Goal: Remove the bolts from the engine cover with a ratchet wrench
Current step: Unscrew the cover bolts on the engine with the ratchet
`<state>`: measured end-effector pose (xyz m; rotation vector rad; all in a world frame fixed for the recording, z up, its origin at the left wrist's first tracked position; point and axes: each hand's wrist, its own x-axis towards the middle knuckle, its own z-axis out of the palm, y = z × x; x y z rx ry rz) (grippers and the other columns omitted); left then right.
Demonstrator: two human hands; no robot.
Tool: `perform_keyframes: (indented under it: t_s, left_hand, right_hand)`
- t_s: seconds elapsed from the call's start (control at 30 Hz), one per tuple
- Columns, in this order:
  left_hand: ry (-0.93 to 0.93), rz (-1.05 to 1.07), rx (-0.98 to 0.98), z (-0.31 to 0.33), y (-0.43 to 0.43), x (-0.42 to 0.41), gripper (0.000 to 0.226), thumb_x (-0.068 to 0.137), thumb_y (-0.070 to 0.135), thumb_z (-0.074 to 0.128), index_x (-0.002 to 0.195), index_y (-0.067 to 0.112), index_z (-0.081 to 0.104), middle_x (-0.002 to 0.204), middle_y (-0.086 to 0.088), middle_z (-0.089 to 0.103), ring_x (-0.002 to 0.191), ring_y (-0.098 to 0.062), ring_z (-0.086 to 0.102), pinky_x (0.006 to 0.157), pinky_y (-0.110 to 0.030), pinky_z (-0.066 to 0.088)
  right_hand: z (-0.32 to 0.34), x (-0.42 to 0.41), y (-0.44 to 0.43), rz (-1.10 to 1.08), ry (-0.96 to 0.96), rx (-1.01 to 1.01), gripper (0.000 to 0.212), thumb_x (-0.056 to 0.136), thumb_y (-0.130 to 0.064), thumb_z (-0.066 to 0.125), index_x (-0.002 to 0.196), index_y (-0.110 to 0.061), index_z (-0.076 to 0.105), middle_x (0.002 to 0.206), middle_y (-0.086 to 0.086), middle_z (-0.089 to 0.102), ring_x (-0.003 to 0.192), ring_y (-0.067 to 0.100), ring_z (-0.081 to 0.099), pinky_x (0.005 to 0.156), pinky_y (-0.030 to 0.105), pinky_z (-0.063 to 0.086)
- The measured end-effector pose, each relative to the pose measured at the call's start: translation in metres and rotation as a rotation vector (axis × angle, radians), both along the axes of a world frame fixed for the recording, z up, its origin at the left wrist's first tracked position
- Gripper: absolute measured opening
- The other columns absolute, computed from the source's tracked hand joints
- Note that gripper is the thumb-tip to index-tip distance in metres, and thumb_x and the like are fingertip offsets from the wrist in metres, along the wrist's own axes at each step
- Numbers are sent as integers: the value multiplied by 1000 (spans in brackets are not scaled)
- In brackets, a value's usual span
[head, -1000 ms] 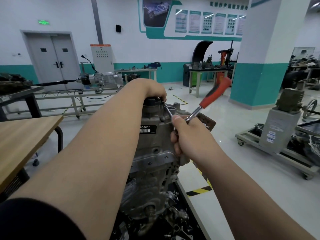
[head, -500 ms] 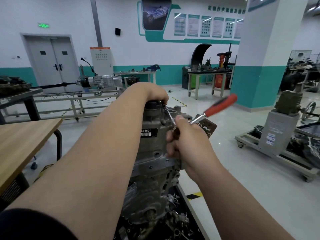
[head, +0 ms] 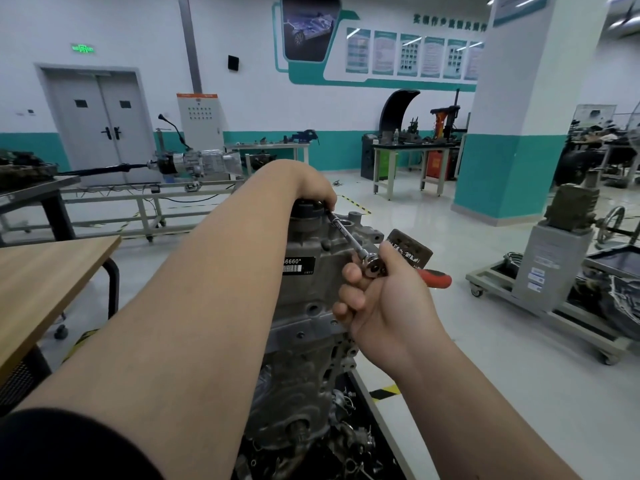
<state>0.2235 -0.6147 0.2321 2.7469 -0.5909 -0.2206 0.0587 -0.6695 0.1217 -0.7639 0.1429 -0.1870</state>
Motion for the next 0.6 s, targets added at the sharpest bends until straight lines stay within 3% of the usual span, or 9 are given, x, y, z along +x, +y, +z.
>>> perform_keyframes:
  t_s: [0.07, 0.13, 0.23, 0.33, 0.4, 0.5, 0.6]
  left_hand:
    - [7, 3, 2, 1, 0, 0, 21, 87, 34, 63, 75, 17, 60, 83, -6, 53, 64, -19, 49, 56, -29, 40]
    - [19, 3, 2, 1, 0, 1, 21, 88, 35, 63, 79, 16, 60, 85, -7, 55, 66, -20, 52, 58, -29, 43]
    - [28, 17, 0, 2, 1, 1, 22, 88, 36, 63, 82, 15, 59, 86, -8, 56, 67, -20, 55, 57, -30, 43]
    - [26, 27, 3, 2, 1, 1, 24, 87, 36, 64, 81, 14, 58, 83, -9, 57, 65, -21, 56, 54, -29, 42]
    - [38, 16, -7, 1, 1, 1, 22, 87, 35, 64, 87, 13, 61, 88, -10, 60, 69, -23, 59, 56, -30, 43]
    - [49, -42, -23, 0, 0, 2, 32, 89, 34, 63, 114, 14, 60, 109, -7, 61, 91, -24, 60, 71, -34, 44]
    - [31, -107, -45, -1, 1, -1, 16, 90, 34, 62, 95, 19, 60, 100, -5, 58, 81, -18, 56, 72, -33, 42]
  right_hand:
    - [-2, -2, -3, -46, 42, -272, 37, 102, -47, 35, 95, -13, 49, 54, -1, 49, 36, 14, 34, 43, 25, 39]
    - [-1, -4, -6, -120, 85, -613, 43, 102, -45, 36, 85, -10, 51, 49, -1, 51, 36, 16, 40, 40, 22, 35]
    - [8, -7, -8, -167, 125, -913, 52, 101, -46, 36, 67, -10, 55, 45, 2, 53, 36, 15, 47, 40, 21, 35]
    - [19, -5, -7, -200, 132, -1146, 41, 100, -44, 40, 91, -7, 55, 53, 0, 57, 38, 10, 52, 39, 20, 39]
    - [27, -3, -8, -258, 135, -1464, 33, 100, -45, 41, 108, -13, 47, 69, -4, 59, 56, 7, 58, 51, 26, 45]
    - [35, 0, -5, -317, 134, -1901, 31, 99, -47, 38, 109, -18, 41, 88, -1, 57, 83, 21, 59, 73, 38, 50]
    - [32, 3, 1, -390, 102, -2015, 30, 99, -48, 36, 104, -18, 36, 87, 0, 53, 84, 25, 56, 67, 38, 44]
